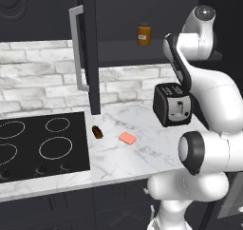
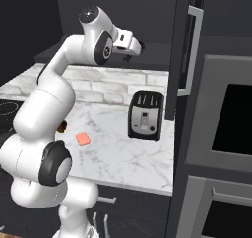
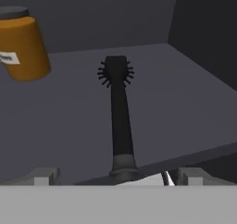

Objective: Pick the bar soap and dish brush from the cabinet and place them on the counter.

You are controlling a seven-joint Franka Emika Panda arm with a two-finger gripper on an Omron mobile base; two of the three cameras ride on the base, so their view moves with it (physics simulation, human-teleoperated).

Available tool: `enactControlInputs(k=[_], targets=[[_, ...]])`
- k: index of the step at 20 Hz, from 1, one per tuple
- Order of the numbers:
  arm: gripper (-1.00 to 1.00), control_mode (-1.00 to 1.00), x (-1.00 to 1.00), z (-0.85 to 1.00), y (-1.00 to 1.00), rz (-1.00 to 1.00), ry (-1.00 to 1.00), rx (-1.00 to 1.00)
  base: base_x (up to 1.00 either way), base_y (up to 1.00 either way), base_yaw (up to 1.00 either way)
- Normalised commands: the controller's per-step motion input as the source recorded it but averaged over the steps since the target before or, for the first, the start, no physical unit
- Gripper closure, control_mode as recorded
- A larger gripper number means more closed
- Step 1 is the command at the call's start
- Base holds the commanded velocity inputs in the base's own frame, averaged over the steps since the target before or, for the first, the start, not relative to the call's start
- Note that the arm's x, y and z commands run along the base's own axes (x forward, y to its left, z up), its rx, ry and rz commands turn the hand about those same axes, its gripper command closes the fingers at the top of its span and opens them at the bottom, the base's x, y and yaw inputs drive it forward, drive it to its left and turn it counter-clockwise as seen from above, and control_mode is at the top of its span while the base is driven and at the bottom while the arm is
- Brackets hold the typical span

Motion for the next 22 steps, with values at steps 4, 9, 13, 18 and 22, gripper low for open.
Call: enactControlInputs(k=[4, 9, 13, 18, 22], targets=[[-1.00, -1.00, 0.27, 0.03, -0.02, 0.00, 0.02, 0.00, 0.00, 0.00, 0.00], [-1.00, -1.00, 0.24, 0.00, -0.06, 0.00, 0.03, -0.01, 0.00, 0.00, 0.00], [-1.00, -1.00, 0.22, 0.00, -0.13, 0.00, 0.03, -0.01, 0.00, 0.00, 0.00], [-1.00, -1.00, 0.19, -0.02, -0.22, 0.00, 0.03, -0.02, 0.00, 0.00, 0.00], [-1.00, -1.00, 0.09, -0.15, -0.11, 0.00, 0.01, 0.00, 0.00, 0.00, 0.00]])
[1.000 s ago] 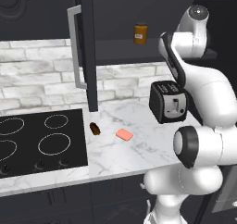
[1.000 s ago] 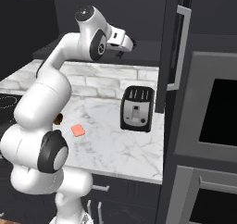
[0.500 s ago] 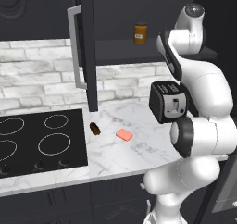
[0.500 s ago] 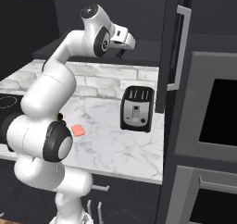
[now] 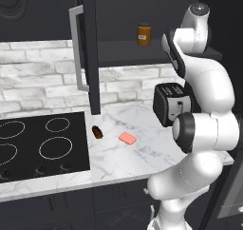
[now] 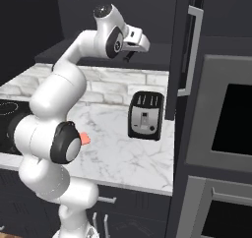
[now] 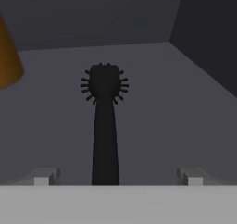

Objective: Pick the bar soap and dish brush from the cabinet and place them on the counter.

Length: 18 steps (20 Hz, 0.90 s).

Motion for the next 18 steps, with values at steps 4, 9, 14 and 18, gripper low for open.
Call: enactControlInputs(k=[4, 9, 14, 18], targets=[[-1.00, -1.00, 0.06, -0.21, 0.01, 0.00, 0.00, 0.00, 0.00, 0.00, 0.00], [-1.00, -1.00, 0.05, -0.11, 0.07, 0.00, 0.00, 0.00, 0.00, 0.00, 0.00], [-1.00, -1.00, 0.05, -0.10, 0.09, 0.00, 0.00, 0.00, 0.00, 0.00, 0.00], [1.00, -1.00, 0.05, -0.16, 0.11, 0.00, 0.00, 0.00, 0.00, 0.00, 0.00]])
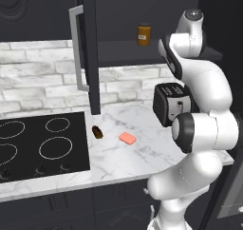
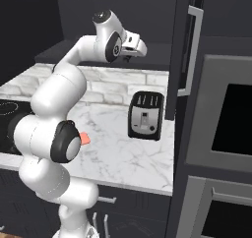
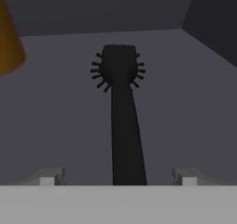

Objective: Pick the bar soap and dish brush from the cabinet and place them on the counter.

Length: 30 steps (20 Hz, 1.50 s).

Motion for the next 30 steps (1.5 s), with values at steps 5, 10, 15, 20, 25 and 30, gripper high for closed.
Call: enactControlInputs(k=[5, 10, 15, 20, 25, 30], targets=[[1.00, -1.00, 0.05, -0.20, 0.05, 0.00, 0.00, 0.00, 0.00, 0.00, 0.00], [1.00, -1.00, 0.02, -0.07, 0.01, 0.00, 0.00, 0.00, 0.00, 0.00, 0.00], [1.00, -1.00, 0.00, 0.00, 0.00, 0.00, 0.00, 0.00, 0.00, 0.00, 0.00], [1.00, -1.00, -0.27, 0.10, 0.00, 0.00, 0.00, 0.00, 0.00, 0.00, 0.00], [1.00, -1.00, -0.48, 0.14, 0.00, 0.00, 0.00, 0.00, 0.00, 0.00, 0.00], [1.00, -1.00, -0.48, 0.11, 0.00, 0.00, 0.02, -0.01, 0.00, 0.00, 0.00]])
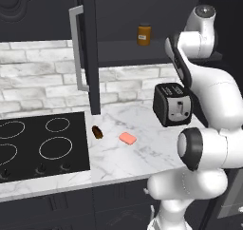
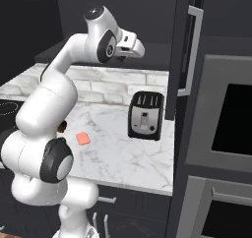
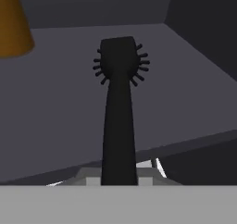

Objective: Pick the bar soap and dish brush from the cabinet and place them on the counter.

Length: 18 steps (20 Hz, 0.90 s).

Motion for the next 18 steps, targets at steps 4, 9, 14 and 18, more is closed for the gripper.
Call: enactControlInputs(k=[4, 9, 14, 18], targets=[[1.00, -1.00, -0.48, 0.07, 0.01, 0.00, 0.06, -0.03, 0.00, 0.00, 0.00], [1.00, -1.00, -0.57, 0.00, 0.08, 0.01, 0.04, 0.00, 0.00, 0.00, 0.00], [1.00, -1.00, -0.64, 0.00, 0.12, 0.03, 0.01, 0.00, 0.00, 0.00, 0.00], [1.00, -1.00, -0.67, 0.00, 0.11, 0.03, 0.00, 0.00, 0.00, 0.00, 0.00]])
